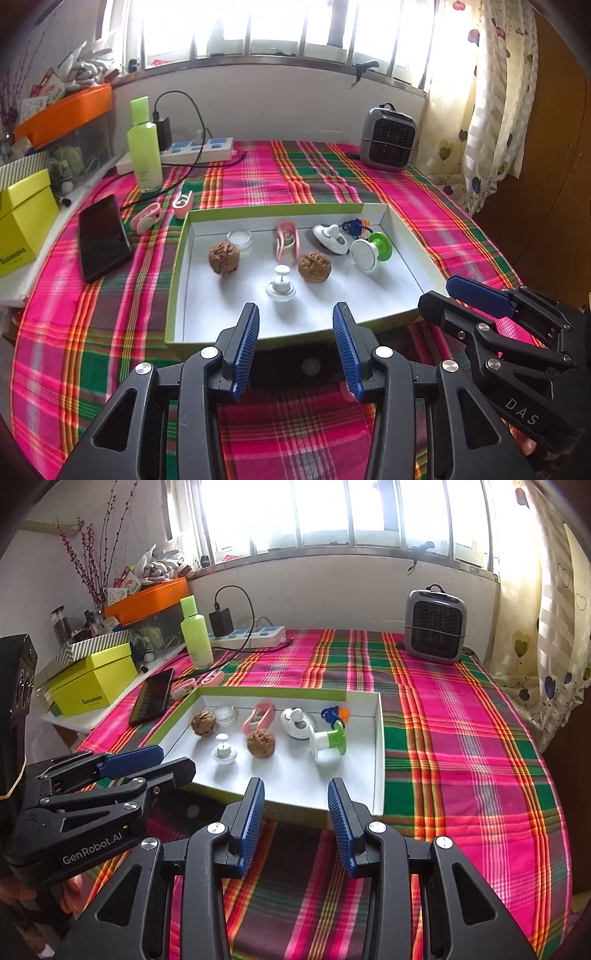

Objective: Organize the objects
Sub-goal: 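Withdraw both open grippers from the box toward the pink clip and black remote, then lower the right gripper onto the pink clip and close it, then close the left gripper on the black remote while the right gripper holds the pink clip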

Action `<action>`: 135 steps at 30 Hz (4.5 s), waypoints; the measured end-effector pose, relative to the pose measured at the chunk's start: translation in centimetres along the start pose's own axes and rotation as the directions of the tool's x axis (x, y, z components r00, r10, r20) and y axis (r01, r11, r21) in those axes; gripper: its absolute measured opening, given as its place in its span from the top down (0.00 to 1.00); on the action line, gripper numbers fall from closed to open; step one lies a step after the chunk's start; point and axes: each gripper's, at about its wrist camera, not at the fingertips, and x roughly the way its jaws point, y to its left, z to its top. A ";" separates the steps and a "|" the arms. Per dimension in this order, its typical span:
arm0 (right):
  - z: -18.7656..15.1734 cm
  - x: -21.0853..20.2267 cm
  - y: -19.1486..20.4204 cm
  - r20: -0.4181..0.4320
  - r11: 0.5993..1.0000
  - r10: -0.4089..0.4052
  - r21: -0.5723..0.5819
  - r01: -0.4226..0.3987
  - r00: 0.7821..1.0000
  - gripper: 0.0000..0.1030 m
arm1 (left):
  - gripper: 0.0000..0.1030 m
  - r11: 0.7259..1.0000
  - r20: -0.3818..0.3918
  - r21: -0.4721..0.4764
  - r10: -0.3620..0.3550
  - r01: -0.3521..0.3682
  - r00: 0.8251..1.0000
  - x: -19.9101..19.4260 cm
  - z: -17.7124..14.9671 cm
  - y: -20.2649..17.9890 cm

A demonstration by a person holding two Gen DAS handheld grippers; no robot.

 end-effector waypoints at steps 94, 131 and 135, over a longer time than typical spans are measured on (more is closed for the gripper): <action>-4.8 1.8 0.0 -0.164 0.999 -0.033 -0.030 0.028 0.986 0.75 | 0.61 0.982 -0.138 0.106 -0.141 0.156 0.980 1.4 -3.2 -0.2; -4.7 1.7 -0.7 -0.170 0.999 -0.025 -0.046 0.018 0.985 0.75 | 0.54 0.961 -0.188 0.211 -0.142 0.181 0.972 3.6 -3.2 -3.0; -4.7 1.7 -0.7 -0.169 0.999 -0.025 -0.044 0.017 0.985 0.75 | 0.54 0.960 -0.187 0.208 -0.147 0.185 0.971 3.8 -3.0 -3.1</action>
